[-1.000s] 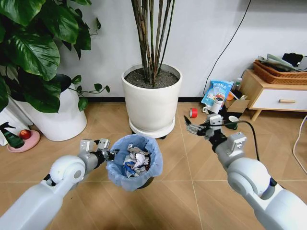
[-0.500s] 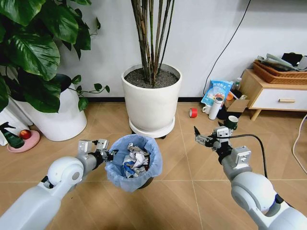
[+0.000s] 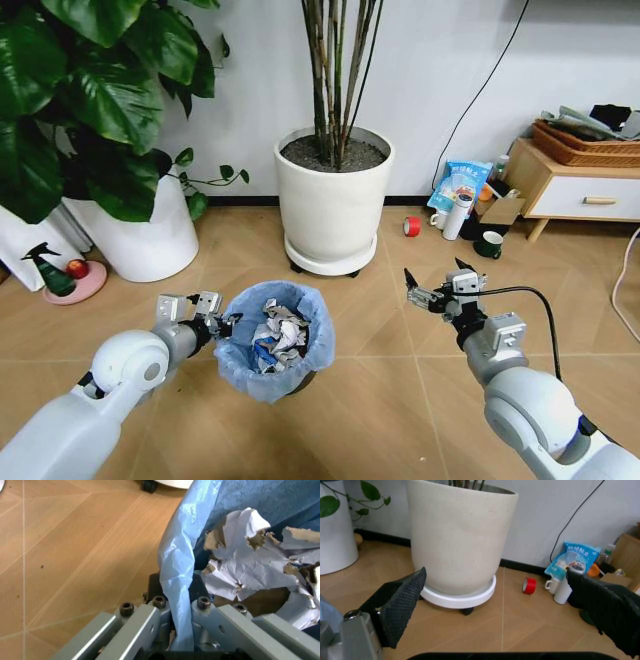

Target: Pick up the trash bin and place the garbage on the floor into it.

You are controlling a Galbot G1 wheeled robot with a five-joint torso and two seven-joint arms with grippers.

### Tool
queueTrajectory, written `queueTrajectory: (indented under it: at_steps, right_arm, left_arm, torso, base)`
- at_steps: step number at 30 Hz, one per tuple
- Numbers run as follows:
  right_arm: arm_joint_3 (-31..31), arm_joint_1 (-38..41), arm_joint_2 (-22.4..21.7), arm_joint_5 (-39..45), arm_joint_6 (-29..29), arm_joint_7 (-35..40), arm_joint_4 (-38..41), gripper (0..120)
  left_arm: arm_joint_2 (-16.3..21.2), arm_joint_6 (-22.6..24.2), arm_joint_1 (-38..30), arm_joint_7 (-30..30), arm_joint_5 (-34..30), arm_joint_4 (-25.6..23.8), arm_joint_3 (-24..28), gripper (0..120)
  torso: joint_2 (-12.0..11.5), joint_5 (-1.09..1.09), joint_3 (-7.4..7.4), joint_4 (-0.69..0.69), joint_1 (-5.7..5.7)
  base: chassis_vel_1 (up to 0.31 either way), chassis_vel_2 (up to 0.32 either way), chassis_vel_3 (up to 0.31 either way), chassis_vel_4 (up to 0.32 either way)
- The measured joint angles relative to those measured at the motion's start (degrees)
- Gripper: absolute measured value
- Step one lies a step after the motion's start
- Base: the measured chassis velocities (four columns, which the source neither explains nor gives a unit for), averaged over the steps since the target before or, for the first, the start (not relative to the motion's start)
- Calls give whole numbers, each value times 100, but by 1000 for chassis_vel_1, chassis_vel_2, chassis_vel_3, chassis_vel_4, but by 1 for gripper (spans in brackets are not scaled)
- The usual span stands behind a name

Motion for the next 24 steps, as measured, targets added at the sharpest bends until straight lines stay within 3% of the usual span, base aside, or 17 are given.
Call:
queueTrajectory:
  at_steps: [24]
  right_arm:
    - [28, -250, 105, -215, 42, -42, 43, 100]
  left_arm:
    - [-37, 0, 238, 43, 118, -87, -152, 0]
  torso:
    - [0, 1, 0, 0, 0]
  base:
    - [210, -4, -207, 6]
